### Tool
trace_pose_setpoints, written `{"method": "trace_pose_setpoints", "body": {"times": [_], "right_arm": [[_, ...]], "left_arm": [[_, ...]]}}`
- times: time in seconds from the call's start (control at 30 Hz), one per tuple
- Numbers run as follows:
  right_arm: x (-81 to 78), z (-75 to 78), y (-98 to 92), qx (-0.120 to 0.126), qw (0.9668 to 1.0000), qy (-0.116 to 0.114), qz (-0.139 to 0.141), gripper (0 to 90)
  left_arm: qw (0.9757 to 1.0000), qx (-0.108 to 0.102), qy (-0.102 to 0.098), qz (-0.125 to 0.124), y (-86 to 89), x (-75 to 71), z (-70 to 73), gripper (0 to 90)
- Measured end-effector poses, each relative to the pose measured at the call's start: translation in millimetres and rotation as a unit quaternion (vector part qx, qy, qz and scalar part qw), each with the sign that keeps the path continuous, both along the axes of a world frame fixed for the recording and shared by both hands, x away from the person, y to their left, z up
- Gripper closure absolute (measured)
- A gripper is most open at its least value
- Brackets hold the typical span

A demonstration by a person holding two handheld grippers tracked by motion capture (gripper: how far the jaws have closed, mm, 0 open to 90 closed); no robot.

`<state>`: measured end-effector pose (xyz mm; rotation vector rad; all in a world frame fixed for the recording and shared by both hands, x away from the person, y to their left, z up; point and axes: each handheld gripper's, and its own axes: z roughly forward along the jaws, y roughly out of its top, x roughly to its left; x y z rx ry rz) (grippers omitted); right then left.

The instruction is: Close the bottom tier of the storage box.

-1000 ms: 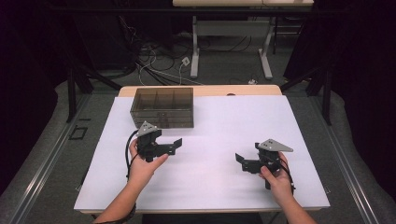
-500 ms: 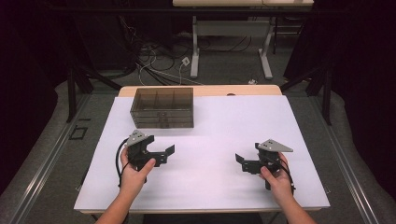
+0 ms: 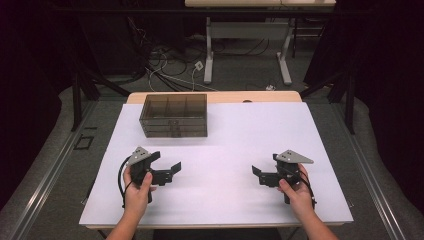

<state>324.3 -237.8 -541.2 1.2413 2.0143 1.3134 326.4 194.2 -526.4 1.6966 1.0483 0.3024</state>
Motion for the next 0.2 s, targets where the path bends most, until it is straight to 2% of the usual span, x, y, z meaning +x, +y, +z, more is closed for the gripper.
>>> {"method": "trace_pose_setpoints", "body": {"times": [0.2], "right_arm": [[0.0,-0.2,-0.5,-0.002,1.0,0.0,0.003,5.3]], "left_arm": [[1.0,-0.003,0.001,0.001,5.8,-2.8,-2.9,0.5]]}}
